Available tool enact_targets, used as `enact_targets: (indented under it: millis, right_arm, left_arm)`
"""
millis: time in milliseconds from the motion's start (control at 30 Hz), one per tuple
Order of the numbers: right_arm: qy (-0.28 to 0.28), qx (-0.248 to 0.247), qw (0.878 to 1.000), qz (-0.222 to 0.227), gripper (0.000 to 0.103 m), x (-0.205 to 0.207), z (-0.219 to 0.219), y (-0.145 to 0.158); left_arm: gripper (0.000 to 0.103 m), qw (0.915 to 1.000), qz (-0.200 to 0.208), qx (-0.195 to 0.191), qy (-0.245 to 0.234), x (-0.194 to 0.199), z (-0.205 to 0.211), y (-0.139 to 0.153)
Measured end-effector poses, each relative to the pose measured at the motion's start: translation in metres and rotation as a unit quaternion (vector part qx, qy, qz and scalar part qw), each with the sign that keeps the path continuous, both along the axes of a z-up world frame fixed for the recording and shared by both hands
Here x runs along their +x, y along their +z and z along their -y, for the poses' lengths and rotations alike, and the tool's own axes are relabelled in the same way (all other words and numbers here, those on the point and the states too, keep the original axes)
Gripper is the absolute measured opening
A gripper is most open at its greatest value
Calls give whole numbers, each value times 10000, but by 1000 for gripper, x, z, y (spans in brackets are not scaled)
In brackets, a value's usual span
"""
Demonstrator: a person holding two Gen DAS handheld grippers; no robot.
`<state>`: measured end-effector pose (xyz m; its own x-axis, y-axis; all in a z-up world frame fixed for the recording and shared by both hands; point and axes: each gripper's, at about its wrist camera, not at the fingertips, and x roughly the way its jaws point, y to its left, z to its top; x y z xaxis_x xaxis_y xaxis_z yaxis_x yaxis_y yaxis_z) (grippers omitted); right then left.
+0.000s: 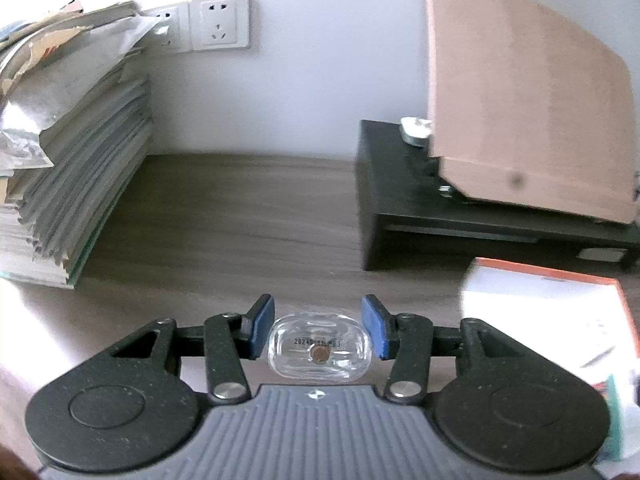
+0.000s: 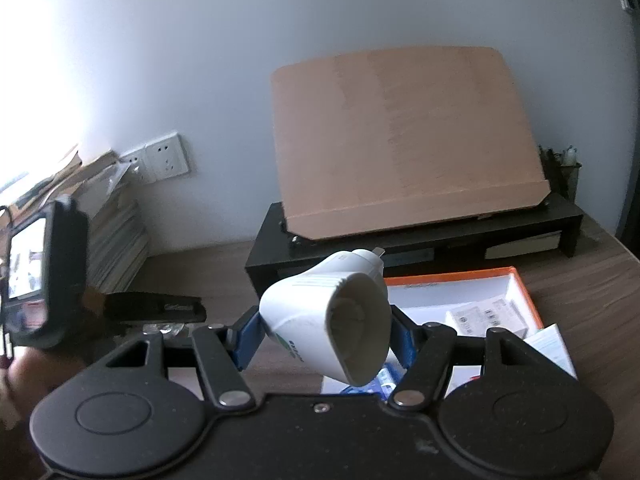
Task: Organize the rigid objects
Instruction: 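Carry the glass bottle and white device with both grippers over the tray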
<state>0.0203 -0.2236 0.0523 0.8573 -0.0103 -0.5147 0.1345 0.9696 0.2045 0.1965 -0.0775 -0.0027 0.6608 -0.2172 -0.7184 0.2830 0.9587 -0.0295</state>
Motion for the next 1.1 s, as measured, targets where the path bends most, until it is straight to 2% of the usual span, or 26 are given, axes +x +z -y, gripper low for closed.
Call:
enact_targets:
  millis: [267, 533, 1100]
  right_arm:
    - [-122, -13, 9999, 96, 78, -16, 37, 6]
    - [-218, 55, 9997, 0, 78, -25, 73, 0]
    - [145, 24, 9983, -563, 78, -7, 123, -36]
  left_arm:
    - [49, 9997, -76, -72, -221, -40, 34, 13]
    - [49, 9990, -34, -109, -433, -62, 65, 17]
    - [49, 9979, -356, -265, -474, -86, 96, -8]
